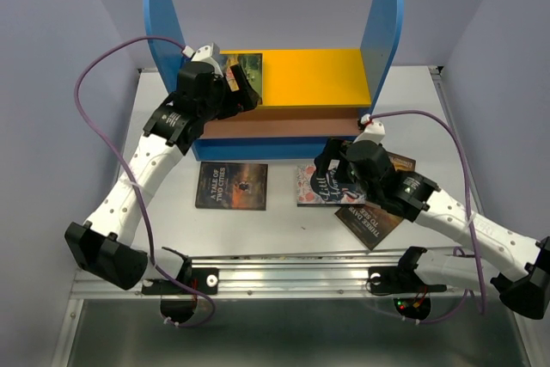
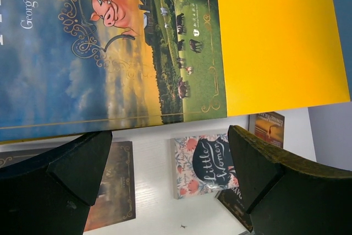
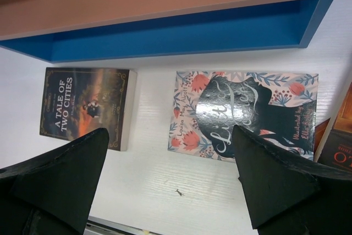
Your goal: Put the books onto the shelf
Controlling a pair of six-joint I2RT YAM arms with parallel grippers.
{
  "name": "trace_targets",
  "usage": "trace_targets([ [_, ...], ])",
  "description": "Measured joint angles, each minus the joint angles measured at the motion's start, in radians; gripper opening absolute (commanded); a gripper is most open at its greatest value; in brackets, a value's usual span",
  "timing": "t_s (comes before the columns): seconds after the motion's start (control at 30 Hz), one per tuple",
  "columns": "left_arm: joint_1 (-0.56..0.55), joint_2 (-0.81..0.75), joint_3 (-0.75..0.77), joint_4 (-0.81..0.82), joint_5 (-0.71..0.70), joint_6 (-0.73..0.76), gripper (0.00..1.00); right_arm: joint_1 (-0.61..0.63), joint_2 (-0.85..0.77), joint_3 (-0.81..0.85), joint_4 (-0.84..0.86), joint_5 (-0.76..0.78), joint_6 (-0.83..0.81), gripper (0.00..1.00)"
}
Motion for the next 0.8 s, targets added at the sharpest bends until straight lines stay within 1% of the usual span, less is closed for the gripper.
trace_targets([
  [0.4,-0.015,-0.009,0.019,0.001,-0.003,0.001,0.99,0.0,-0.013,0.0,0.0,-0.012,-0.002,1.0],
  [0.5,-0.029,-0.065,-0.047,0.008,-0.01,0.0,0.99,0.0,-0.013,-0.016,0.008,-0.033,-0.009,1.0],
  [0.53,-0.045,-0.115,-0.105,0.009,-0.01,0.0,0.99,0.0,-0.013,-0.025,0.009,-0.04,-0.011,1.0],
  [0.6,-0.07,-0.182,-0.175,0.017,-0.008,-0.001,0.99,0.0,-0.013,-0.051,0.008,-0.056,-0.014,1.0],
  [0.7,-0.12,-0.309,-0.34,0.034,0.0,-0.016,0.99,0.0,-0.013,-0.08,0.014,-0.061,-0.013,1.0],
  [0.77,-0.144,-0.349,-0.429,0.037,0.013,-0.03,0.99,0.0,-0.011,-0.1,0.021,-0.055,-0.004,1.0],
  [0.8,-0.153,-0.351,-0.449,0.042,0.017,-0.036,0.99,0.0,-0.009,-0.106,0.023,-0.049,0.001,1.0],
])
